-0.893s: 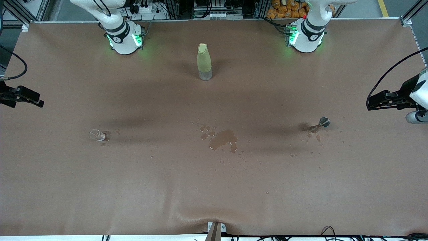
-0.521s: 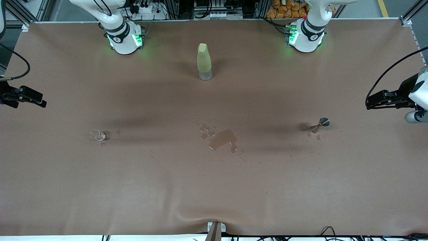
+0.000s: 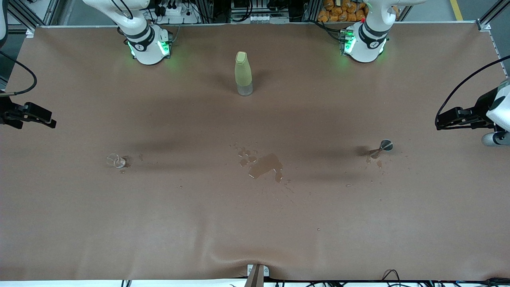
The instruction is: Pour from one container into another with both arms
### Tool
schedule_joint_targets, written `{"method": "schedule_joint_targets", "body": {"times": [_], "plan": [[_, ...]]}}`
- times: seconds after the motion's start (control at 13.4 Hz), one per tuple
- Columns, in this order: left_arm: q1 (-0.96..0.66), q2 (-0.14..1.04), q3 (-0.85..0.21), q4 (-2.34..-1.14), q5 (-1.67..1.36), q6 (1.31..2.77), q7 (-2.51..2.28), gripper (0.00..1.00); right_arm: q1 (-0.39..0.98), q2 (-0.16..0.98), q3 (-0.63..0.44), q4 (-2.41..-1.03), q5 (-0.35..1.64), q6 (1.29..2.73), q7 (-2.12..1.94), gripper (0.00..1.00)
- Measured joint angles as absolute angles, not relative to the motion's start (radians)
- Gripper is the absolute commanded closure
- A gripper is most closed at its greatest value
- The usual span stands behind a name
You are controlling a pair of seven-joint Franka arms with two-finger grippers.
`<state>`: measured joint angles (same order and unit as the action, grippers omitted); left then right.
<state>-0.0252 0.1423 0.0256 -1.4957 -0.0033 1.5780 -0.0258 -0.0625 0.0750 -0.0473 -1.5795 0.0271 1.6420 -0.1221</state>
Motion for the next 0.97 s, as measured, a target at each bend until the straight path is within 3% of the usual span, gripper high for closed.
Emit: {"method": "schedule_joint_targets", "body": {"times": [0.97], "plan": [[-0.034,0.148,0.022,-1.499,-0.003,1.578,-0.026,0.0,-0.018,0.114,-0.047,-1.58,0.036,1.636,-0.167,0.0]]}}
